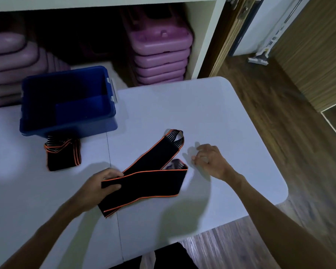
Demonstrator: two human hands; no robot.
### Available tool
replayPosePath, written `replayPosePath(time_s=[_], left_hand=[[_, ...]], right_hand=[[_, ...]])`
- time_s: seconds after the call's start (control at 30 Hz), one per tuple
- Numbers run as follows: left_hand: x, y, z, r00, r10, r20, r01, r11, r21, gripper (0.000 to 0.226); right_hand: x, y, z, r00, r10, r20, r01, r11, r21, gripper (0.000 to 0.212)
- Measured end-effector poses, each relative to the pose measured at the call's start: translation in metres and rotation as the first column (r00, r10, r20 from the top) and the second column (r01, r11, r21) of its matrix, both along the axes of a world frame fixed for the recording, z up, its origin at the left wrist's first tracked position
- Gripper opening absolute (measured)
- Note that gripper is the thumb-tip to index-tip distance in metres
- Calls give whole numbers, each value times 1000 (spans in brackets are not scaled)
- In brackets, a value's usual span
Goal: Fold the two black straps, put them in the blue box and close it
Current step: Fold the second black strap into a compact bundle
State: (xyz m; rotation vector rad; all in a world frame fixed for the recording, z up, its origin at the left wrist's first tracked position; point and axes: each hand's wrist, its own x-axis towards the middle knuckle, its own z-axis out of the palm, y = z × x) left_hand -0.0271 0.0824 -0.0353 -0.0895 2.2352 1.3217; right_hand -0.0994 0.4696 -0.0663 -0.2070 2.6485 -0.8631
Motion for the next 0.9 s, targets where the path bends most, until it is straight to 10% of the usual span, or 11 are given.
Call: replayPosePath(time_s=[0.07, 0.4, 0.57, 0.9], left_hand=[[14, -21, -1, 998, 50, -25, -50, 998, -23, 24], [52, -26, -28, 959, -108, -263, 2, 928, -372, 33], [55, -28, -32, 963, -94, -252, -4, 932, -363, 35], [56, -32, -33, 960, -89, -266, -2, 946, -324, 34]], right_hand=[[2, -7, 2, 989, 102, -112, -109, 992, -60, 8], [12, -82, 7, 973, 222, 64, -204, 956, -212, 77], [10, -104, 9, 904, 417, 96, -417, 909, -26, 116], [15, -110, 6, 947, -75, -311, 6, 976, -218, 52]])
